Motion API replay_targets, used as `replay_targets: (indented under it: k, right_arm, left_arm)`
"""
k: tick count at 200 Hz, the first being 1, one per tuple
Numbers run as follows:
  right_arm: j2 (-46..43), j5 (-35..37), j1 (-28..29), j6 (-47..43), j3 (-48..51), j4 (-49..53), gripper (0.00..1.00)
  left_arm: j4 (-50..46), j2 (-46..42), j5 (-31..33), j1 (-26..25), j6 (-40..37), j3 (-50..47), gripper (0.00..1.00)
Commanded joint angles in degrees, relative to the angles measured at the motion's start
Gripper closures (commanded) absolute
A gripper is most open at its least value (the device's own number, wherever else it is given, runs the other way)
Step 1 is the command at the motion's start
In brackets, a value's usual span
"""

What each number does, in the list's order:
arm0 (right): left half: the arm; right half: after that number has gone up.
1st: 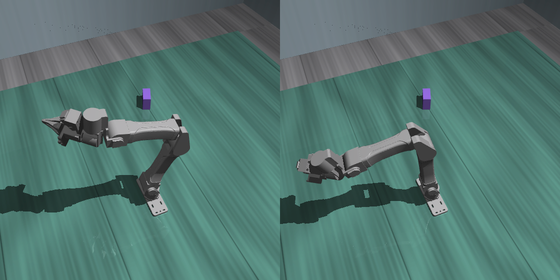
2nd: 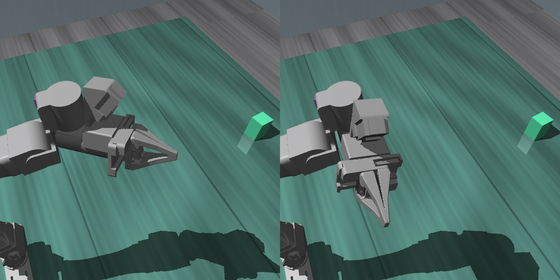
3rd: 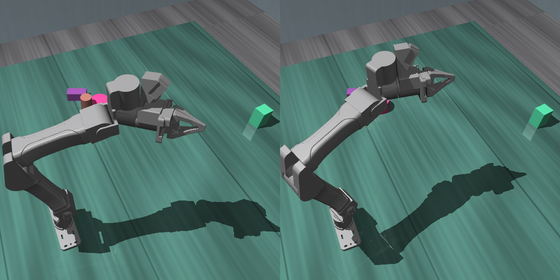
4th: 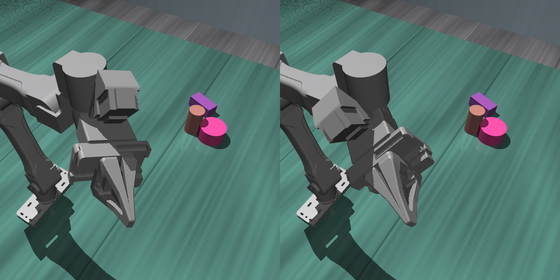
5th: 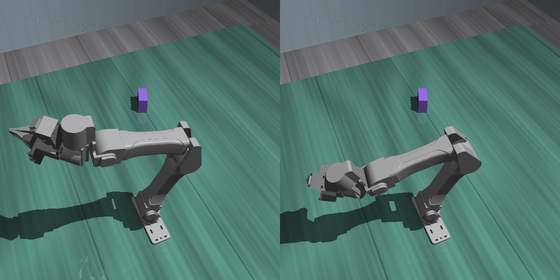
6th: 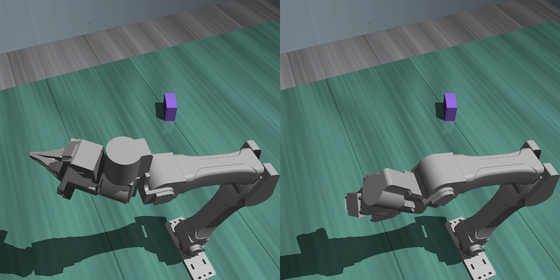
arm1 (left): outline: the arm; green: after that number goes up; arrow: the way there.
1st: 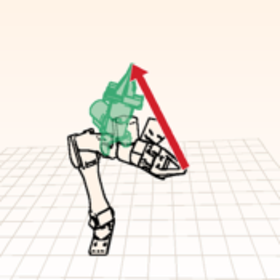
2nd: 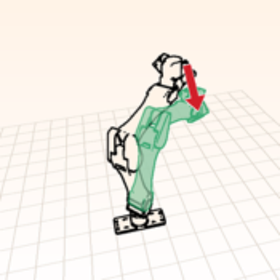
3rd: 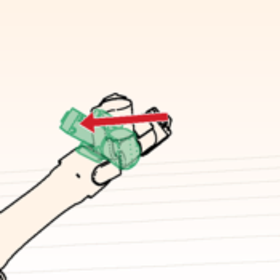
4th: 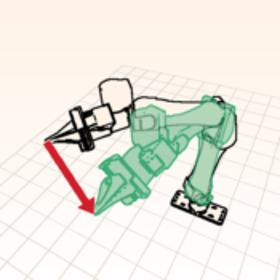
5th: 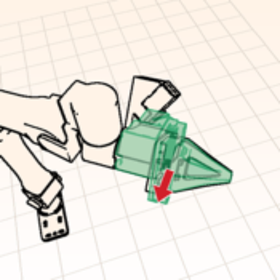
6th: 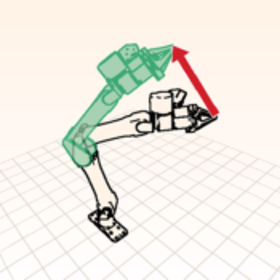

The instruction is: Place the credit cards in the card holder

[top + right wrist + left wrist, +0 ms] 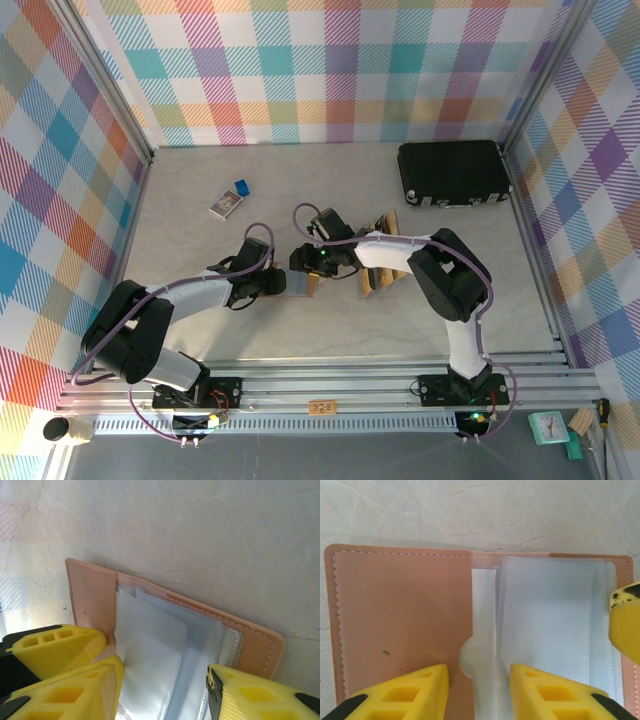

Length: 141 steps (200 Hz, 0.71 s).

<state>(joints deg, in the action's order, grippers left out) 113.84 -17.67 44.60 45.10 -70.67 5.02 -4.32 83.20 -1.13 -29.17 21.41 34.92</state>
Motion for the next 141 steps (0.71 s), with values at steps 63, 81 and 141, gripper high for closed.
replay_targets:
  k: [63, 81, 141]
  right_arm:
    - [2.3, -2.5, 1.0, 2.2, -0.8, -3.5, 0.50]
    - [2.7, -2.5, 1.2, 2.5, -0.8, -3.7, 0.50]
    - [3.7, -3.3, 1.7, 3.2, -1.5, -4.3, 0.50]
  left_arm:
    - [-1.3, 0.5, 0.3, -0.8, 0.3, -1.8, 0.62]
    - [-1.1, 0.6, 0.3, -0.8, 0.3, -1.8, 0.62]
    - [-1.0, 0.6, 0.2, -0.8, 0.3, -1.6, 0.62]
